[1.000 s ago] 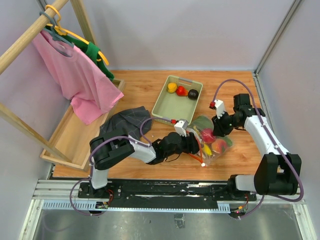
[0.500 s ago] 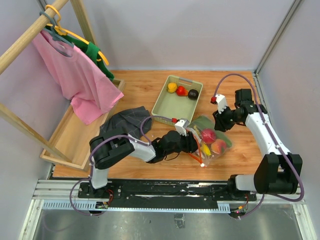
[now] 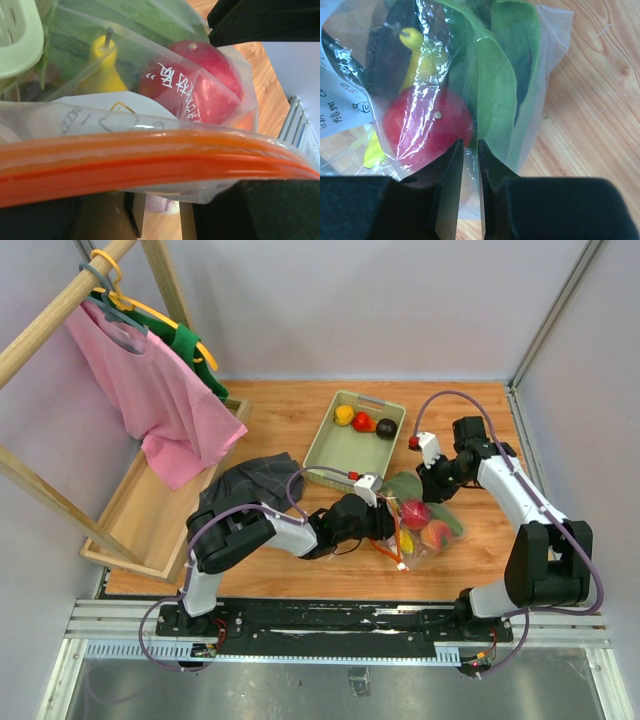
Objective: Open the zip-top bag and remove the fake food
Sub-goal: Pick up the fake fruit from the zipper food storage bag.
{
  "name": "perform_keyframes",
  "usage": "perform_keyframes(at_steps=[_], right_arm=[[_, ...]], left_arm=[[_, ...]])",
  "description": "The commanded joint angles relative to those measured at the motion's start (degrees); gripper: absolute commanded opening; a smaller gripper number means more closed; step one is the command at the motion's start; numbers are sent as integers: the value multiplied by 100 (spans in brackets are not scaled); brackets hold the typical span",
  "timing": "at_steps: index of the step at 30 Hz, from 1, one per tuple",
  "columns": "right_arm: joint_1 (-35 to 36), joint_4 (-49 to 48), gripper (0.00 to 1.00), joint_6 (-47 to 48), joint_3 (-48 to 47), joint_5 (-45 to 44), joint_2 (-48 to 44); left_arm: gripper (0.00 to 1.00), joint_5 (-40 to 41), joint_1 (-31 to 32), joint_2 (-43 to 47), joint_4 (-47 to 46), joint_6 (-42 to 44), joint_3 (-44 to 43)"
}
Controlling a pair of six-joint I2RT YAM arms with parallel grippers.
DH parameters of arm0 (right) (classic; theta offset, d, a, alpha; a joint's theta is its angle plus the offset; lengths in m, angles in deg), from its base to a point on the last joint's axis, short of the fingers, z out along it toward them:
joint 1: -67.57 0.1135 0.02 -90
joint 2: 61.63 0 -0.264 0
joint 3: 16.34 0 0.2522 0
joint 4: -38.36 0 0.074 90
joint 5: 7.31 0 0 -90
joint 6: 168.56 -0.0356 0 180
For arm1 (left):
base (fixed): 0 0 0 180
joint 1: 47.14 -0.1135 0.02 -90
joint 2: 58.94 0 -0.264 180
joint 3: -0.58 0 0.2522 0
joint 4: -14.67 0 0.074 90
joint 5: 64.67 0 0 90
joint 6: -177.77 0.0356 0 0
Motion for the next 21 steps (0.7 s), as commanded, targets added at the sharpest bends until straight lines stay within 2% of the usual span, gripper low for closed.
perform_keyframes(at_steps=[1, 7, 15, 21], right_arm=[[151, 86, 19, 66, 105, 26, 101], [255, 226, 19, 163, 124, 184, 77], [290, 438, 19, 230, 104, 521, -76], [335, 573, 21, 270, 117, 680, -182]], left_arm=[[34, 105, -61, -132, 285, 123, -261], [42, 144, -66, -98, 143, 199, -341], [58, -25, -60, 190, -650, 471, 132], [67, -231, -58, 226, -1317, 694, 406]])
